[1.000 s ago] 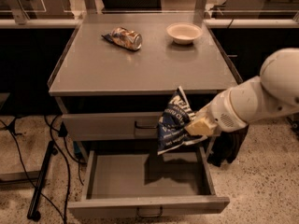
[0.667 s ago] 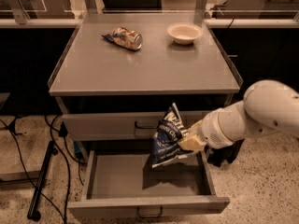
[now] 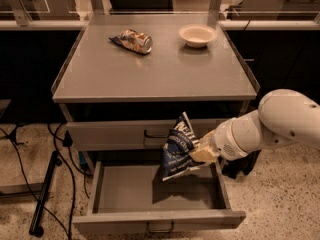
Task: Place blue chip bag into middle drawer
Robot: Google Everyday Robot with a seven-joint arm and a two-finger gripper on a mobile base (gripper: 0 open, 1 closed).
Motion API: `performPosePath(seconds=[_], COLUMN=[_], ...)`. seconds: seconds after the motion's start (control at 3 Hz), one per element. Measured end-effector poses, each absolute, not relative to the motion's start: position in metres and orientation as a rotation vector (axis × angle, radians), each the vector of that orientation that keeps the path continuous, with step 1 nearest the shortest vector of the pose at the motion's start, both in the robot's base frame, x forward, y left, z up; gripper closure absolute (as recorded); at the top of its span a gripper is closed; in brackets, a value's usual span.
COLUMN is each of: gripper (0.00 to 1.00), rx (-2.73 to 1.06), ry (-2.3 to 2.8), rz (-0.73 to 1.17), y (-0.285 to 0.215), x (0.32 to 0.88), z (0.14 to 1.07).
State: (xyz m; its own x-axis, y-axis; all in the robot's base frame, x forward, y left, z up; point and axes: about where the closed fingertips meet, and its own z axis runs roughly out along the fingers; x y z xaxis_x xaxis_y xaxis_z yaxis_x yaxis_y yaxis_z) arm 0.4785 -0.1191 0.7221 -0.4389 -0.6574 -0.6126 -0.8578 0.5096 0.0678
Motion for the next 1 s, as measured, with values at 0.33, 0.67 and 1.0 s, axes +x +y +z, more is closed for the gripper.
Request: performPosePath(seconds=[0.33,0.67,1.0], gripper=[1.0,1.0,1.0], rx=[-1.274,-1.283,-1.266], ry=[2.23,2.207,2.172], rz=[0.47,0.444,0.448], y=[-0.127,-0.138,-0.142], x=[0.463,0.45,0.454], z=[0.685,0.632,0.575])
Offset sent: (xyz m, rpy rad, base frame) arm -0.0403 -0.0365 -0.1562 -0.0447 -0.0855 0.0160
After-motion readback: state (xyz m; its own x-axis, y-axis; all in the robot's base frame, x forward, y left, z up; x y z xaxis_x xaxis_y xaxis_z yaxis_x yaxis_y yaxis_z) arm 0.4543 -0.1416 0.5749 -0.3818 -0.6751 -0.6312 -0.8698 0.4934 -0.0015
